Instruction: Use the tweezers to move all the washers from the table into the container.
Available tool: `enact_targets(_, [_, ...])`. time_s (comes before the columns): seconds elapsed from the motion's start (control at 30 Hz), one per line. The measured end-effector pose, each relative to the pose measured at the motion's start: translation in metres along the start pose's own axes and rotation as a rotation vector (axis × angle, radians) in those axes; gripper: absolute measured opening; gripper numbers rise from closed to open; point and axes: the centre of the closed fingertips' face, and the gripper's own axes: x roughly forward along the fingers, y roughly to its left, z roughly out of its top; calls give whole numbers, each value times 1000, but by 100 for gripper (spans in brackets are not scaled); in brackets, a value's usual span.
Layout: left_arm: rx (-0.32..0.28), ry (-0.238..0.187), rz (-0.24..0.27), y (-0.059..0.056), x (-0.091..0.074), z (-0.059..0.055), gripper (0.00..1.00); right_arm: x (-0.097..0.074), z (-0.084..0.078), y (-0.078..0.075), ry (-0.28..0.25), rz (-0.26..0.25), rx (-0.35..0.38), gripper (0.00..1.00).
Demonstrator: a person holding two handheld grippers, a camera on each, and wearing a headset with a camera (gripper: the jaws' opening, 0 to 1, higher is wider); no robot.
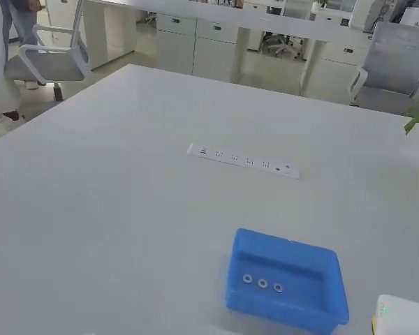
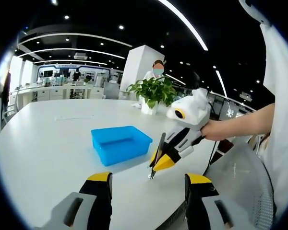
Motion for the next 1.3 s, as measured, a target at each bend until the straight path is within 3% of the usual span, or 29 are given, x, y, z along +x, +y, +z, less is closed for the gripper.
enact_targets(0.43, [11, 4, -9, -2, 1, -1, 61, -2, -4, 10, 35, -8, -52, 6])
enact_targets(0.8, [19, -3, 1, 0, 0, 1, 61, 5, -8, 22, 138, -76, -281, 6])
enact_targets(0.97, [28, 4, 0, -1, 0, 0, 61, 4, -6, 16, 106, -113, -231, 5])
enact_targets(1.2, [28, 6, 1, -1, 0, -1, 61, -1, -6, 11, -10, -158, -55, 5])
enact_targets(1.3, [30, 11, -1, -1, 0, -2, 60, -2, -7, 11, -27, -164, -31, 6])
